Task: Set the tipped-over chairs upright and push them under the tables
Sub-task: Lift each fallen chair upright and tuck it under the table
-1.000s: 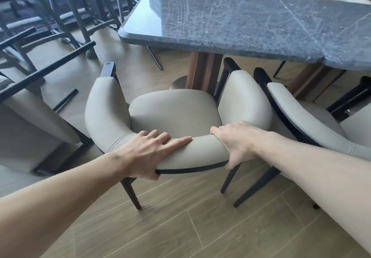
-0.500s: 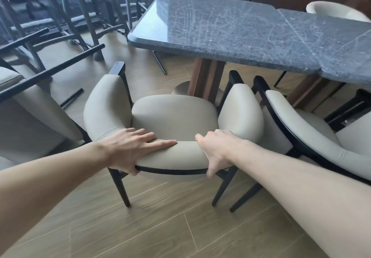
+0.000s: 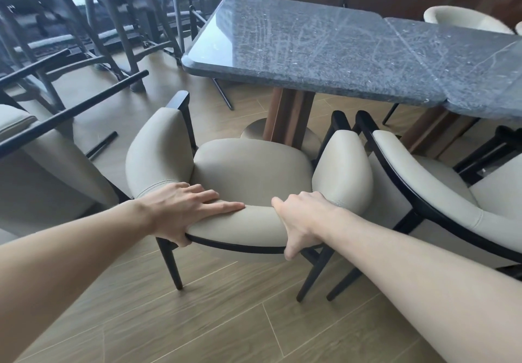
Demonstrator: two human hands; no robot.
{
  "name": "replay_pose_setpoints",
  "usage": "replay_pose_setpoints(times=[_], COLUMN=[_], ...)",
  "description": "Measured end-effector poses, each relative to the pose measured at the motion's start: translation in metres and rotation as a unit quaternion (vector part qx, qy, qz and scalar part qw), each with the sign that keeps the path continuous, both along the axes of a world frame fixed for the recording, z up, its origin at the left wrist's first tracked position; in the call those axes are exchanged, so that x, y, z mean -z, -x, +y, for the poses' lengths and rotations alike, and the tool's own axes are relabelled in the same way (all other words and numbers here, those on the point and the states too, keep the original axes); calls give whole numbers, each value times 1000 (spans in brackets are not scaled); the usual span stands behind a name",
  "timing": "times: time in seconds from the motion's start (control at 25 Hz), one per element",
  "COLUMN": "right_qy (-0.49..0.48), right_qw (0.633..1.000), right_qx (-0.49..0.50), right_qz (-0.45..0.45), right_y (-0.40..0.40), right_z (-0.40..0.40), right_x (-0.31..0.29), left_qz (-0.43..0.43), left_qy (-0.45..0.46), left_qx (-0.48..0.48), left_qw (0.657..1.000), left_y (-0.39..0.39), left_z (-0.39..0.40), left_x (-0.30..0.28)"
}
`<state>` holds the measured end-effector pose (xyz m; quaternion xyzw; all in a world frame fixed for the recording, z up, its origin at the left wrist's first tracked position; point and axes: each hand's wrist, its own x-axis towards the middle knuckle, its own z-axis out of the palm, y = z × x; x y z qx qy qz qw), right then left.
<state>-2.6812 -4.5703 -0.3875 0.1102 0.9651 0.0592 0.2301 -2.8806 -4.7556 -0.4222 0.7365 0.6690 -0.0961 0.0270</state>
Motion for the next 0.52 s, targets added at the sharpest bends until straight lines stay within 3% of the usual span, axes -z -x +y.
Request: replay_pose_setpoints(times=[0.52], right_qy=[5], right_qw=[1000], right_qx=[2], right_qz=[-21], right_y=[0], right_z=[2], right_x=[-3], left_qz=[16], left_qy=[19], left_qx=[-25], left_qw=[999], left_y=[2], left_z=[2], left_x=[5])
